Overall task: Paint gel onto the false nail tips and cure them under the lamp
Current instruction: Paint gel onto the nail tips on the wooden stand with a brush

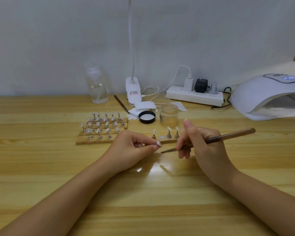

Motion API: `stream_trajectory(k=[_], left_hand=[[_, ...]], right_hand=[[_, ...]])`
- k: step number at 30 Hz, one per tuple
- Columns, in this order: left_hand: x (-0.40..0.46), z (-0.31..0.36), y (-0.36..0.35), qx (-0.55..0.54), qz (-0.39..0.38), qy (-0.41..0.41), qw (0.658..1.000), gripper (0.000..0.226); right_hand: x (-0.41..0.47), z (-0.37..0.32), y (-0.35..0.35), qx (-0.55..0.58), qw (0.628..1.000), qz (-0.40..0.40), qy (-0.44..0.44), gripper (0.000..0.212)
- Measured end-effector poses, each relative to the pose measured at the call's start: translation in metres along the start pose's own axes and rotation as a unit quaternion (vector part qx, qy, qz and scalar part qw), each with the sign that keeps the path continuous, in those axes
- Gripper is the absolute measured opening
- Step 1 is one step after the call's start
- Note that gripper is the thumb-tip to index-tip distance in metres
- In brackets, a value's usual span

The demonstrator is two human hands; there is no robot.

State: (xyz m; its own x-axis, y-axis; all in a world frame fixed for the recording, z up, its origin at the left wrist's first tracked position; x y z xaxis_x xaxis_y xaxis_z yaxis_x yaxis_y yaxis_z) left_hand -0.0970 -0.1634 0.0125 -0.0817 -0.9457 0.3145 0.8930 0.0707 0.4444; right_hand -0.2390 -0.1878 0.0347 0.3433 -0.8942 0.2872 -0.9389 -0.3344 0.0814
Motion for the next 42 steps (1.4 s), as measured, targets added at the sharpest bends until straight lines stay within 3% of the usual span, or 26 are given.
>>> stream_trajectory(k=[13, 20, 23, 27, 42], left_hand=[[0.0012, -0.0007, -0.0004, 0.01, -0.005, -0.01, 1.0, 0.019], [0.0018, -0.0042, -0.0011, 0.003, -0.003, -0.009, 1.0, 0.018], [0.0018, -0.0046, -0.0004, 0.002, 0.0, -0.01, 1.0, 0.02], [0.0024, -0.005, -0.0011, -0.008, 0.004, -0.009, 1.0, 0.021], [0.0019, -0.0055, 0.0017, -0.023, 0.021, 0.003, 1.0, 0.022]], right_hand=[[0.0026, -0.0015, -0.0011, -0.013, 1.0, -0.014, 0.012, 0.034], [0.002, -0.0023, -0.0008, -0.008, 1.0, -0.013, 0.015, 0.037], [0.0013, 0.0016, -0.0056, -0.008, 0.999, -0.035, 0.0, 0.048], [0.0009, -0.0017, 0.0006, -0.003, 1.0, 0.0, 0.017, 0.046], [-0.0002, -0.0023, 0.0036, 0.013, 1.0, 0.016, 0.009, 0.048]])
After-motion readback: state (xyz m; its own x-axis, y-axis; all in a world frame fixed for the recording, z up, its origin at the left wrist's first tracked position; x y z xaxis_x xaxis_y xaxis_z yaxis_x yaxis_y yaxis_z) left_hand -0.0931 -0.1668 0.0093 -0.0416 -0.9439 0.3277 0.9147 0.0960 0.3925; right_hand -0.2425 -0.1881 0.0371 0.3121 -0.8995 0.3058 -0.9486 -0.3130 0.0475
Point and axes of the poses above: each hand's wrist, its own x-axis towards the middle knuckle, its own y-axis out of the back of the hand, z = x × y, the point moved 9 cm from there along x, towards the middle knuckle, and after that the axes turned 10 degrees about -y, right-handed, at the moved point
